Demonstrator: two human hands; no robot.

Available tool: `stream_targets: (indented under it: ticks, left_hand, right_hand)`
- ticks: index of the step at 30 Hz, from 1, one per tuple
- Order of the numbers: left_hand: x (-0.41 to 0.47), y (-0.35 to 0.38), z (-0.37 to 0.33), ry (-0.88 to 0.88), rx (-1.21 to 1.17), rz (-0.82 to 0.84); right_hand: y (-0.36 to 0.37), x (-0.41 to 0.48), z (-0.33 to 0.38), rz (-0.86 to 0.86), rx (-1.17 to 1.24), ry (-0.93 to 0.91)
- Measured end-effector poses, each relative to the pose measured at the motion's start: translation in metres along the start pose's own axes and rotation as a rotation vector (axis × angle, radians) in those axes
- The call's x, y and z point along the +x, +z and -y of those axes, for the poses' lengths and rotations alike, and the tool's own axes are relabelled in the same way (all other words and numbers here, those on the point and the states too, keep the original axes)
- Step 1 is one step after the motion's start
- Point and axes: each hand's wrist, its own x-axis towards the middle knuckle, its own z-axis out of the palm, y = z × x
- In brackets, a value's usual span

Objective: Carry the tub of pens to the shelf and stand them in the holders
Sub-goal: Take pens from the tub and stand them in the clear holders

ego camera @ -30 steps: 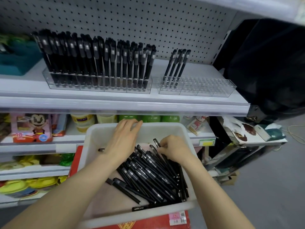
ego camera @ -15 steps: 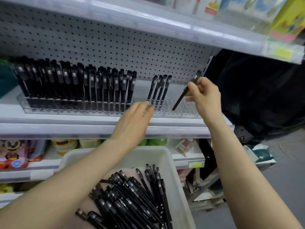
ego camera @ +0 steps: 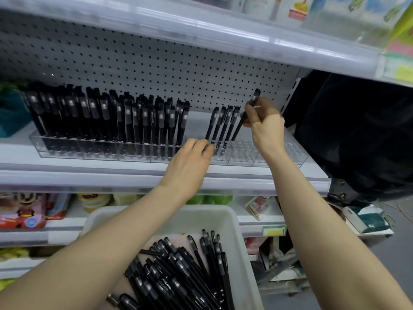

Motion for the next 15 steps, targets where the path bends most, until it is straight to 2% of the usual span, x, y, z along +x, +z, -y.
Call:
stream_targets:
  ticks: [4,8,15]
  left_hand:
    - [-0.001,-0.002,-0.002,-0.009,-0.012,0.018]
    - [-0.001,-0.002,-0.001,-0.011,-0.013,0.033]
    - [-0.01,0.002,0.003,0.017,-0.039,-0.01]
  right_hand:
    - [0.003,0.001,-0.002,0.025,-0.08,-0.003]
    - [0.012,-0.014,-0.015,0.122,-0.179,0.046]
    - [0.012,-0.02,-0.019,0.107,-0.234,0.109]
